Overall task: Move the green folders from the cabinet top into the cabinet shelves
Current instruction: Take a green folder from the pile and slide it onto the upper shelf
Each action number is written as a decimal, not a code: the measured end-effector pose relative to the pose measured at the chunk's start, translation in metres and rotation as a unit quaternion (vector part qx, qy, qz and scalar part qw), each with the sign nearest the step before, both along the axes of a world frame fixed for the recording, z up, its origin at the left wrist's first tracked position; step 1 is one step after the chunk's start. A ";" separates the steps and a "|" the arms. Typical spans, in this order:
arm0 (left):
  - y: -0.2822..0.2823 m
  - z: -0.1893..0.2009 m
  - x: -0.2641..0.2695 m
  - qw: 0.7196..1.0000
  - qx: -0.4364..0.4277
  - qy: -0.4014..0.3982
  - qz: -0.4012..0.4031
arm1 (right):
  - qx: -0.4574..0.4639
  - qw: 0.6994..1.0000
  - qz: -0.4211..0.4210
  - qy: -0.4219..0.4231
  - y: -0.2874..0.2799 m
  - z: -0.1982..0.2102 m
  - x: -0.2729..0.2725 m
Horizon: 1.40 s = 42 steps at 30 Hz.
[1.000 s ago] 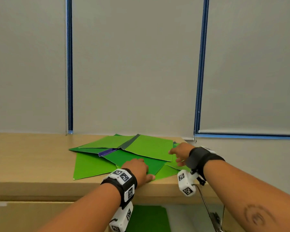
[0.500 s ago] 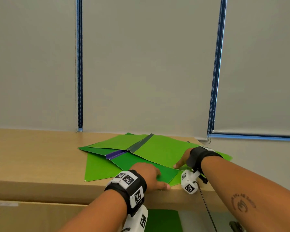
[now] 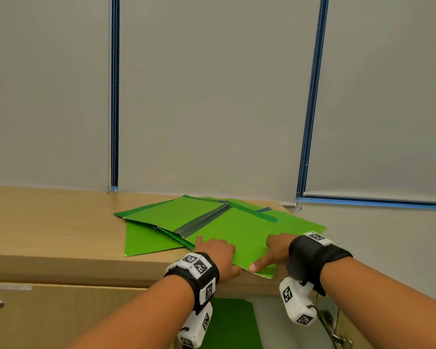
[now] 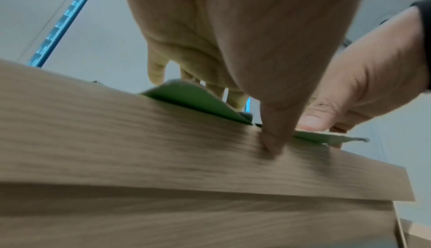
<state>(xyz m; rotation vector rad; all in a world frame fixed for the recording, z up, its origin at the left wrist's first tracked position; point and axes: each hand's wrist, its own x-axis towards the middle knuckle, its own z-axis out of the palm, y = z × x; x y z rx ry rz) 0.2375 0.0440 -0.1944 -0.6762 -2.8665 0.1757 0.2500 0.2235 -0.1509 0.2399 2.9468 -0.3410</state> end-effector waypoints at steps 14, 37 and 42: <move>-0.030 0.030 0.040 0.965 0.260 -0.021 -0.023 | -0.584 0.753 -0.078 0.292 0.023 -0.013 0.031; -0.083 0.081 0.085 0.655 0.740 0.007 -0.151 | -0.571 0.676 0.138 0.446 0.002 0.018 0.100; -0.088 0.070 0.096 0.572 0.794 -0.058 -0.198 | -0.522 0.723 0.087 0.445 0.011 0.005 0.093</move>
